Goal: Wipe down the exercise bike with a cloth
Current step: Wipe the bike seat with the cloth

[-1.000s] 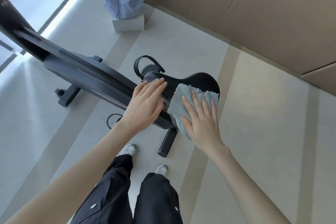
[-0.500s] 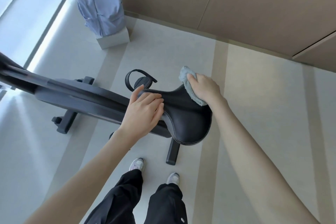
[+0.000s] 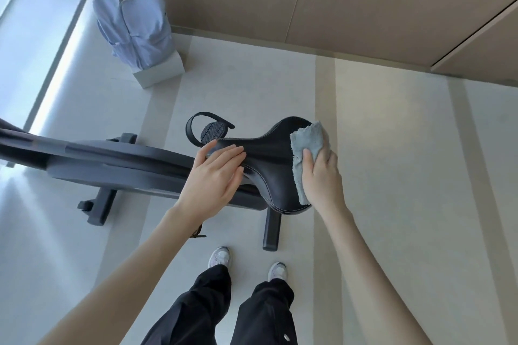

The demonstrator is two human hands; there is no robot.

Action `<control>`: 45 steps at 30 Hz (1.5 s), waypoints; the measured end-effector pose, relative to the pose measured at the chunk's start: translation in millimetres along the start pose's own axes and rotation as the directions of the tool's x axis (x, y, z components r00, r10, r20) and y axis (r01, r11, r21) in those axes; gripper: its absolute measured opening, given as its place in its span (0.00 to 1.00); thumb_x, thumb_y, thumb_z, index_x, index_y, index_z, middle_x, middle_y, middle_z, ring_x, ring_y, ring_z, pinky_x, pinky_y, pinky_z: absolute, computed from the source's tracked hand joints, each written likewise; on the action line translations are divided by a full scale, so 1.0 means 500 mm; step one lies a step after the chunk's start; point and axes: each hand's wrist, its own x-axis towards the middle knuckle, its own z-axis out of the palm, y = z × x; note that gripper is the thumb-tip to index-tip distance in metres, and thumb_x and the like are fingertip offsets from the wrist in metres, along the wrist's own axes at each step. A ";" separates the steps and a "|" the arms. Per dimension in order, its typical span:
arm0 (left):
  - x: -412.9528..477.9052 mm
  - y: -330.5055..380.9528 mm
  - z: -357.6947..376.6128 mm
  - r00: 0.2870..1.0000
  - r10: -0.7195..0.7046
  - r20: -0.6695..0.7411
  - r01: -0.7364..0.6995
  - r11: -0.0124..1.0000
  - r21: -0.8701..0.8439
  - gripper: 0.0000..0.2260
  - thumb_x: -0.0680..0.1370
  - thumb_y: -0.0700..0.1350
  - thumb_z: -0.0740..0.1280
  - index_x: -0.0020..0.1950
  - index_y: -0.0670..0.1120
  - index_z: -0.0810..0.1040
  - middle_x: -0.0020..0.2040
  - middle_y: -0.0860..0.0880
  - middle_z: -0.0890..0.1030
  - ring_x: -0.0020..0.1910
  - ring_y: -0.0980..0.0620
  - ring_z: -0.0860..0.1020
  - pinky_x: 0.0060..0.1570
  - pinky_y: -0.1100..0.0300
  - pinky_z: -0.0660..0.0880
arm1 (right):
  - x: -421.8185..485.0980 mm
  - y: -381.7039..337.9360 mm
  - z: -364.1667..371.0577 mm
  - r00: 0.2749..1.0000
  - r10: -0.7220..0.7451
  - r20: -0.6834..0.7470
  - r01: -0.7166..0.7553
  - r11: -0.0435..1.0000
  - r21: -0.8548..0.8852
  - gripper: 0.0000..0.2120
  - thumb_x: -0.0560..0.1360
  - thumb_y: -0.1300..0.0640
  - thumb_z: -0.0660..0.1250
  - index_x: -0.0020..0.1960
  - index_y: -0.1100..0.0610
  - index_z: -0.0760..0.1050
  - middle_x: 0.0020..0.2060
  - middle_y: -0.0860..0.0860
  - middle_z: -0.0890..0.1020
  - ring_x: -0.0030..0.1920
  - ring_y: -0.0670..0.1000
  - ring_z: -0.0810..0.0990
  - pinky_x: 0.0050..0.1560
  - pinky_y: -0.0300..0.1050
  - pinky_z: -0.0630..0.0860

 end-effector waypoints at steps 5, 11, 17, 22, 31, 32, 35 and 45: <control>-0.011 -0.004 -0.017 0.999 -0.050 -0.002 0.050 0.998 -0.045 0.16 0.80 0.44 0.57 0.61 0.38 0.78 0.61 0.44 0.79 0.62 0.47 0.76 0.69 0.45 0.63 | -0.105 0.010 0.036 0.988 0.004 -0.154 0.025 0.982 0.186 0.25 0.81 0.53 0.56 0.74 0.60 0.55 0.69 0.61 0.64 0.67 0.58 0.67 0.63 0.42 0.65; -0.037 -0.030 -0.055 0.990 -0.137 0.017 0.138 0.987 -0.077 0.18 0.81 0.45 0.55 0.65 0.39 0.75 0.65 0.44 0.76 0.65 0.47 0.73 0.71 0.50 0.57 | -0.187 -0.004 0.096 0.970 -0.109 -0.218 0.095 0.993 -0.072 0.28 0.80 0.47 0.54 0.74 0.62 0.56 0.71 0.71 0.52 0.72 0.69 0.55 0.70 0.63 0.59; -0.064 -0.058 -0.069 0.983 -0.174 0.050 0.177 0.982 -0.071 0.18 0.81 0.46 0.53 0.66 0.40 0.74 0.66 0.45 0.75 0.66 0.47 0.72 0.72 0.49 0.57 | -0.161 -0.006 0.090 0.904 -0.427 -0.024 0.326 0.726 -0.606 0.29 0.79 0.41 0.53 0.74 0.57 0.60 0.71 0.63 0.63 0.71 0.68 0.59 0.70 0.68 0.52; -0.071 -0.075 -0.073 0.975 -0.218 0.039 0.221 0.972 -0.084 0.18 0.81 0.46 0.53 0.67 0.41 0.73 0.66 0.46 0.75 0.67 0.48 0.71 0.72 0.47 0.57 | -0.081 -0.078 0.081 0.793 -0.562 0.236 0.564 0.530 -0.633 0.30 0.79 0.40 0.52 0.75 0.55 0.58 0.72 0.58 0.65 0.71 0.61 0.64 0.69 0.63 0.59; -0.061 -0.059 -0.053 0.985 -0.164 0.050 0.167 0.985 -0.051 0.18 0.80 0.45 0.56 0.65 0.40 0.75 0.65 0.46 0.77 0.65 0.47 0.74 0.70 0.49 0.59 | 0.113 -0.073 0.011 0.856 -0.383 0.347 0.516 0.666 -0.539 0.27 0.80 0.42 0.39 0.76 0.51 0.53 0.76 0.49 0.54 0.76 0.54 0.49 0.74 0.55 0.42; -0.060 -0.054 -0.047 0.987 -0.150 0.065 0.152 0.987 -0.041 0.18 0.80 0.46 0.56 0.65 0.40 0.76 0.64 0.46 0.77 0.64 0.47 0.74 0.70 0.49 0.60 | 0.134 -0.068 0.004 0.869 -0.350 0.350 0.490 0.704 -0.514 0.27 0.80 0.42 0.39 0.76 0.52 0.53 0.76 0.49 0.54 0.76 0.54 0.49 0.74 0.55 0.43; -0.060 -0.043 -0.030 0.985 -0.144 0.098 0.147 0.989 -0.026 0.18 0.80 0.47 0.57 0.65 0.39 0.76 0.64 0.45 0.77 0.63 0.47 0.76 0.69 0.48 0.61 | 0.184 -0.081 0.006 0.880 -0.299 0.370 0.447 0.785 -0.428 0.27 0.81 0.44 0.42 0.72 0.56 0.63 0.73 0.54 0.64 0.73 0.55 0.58 0.73 0.55 0.51; -0.093 -0.081 -0.058 0.960 -0.279 0.033 0.281 0.957 -0.076 0.19 0.81 0.47 0.54 0.67 0.40 0.73 0.66 0.46 0.76 0.67 0.49 0.71 0.72 0.50 0.58 | 0.147 -0.190 0.078 0.700 -0.424 0.574 0.690 0.608 -0.392 0.28 0.81 0.44 0.43 0.33 0.55 0.71 0.42 0.58 0.83 0.48 0.58 0.78 0.56 0.52 0.64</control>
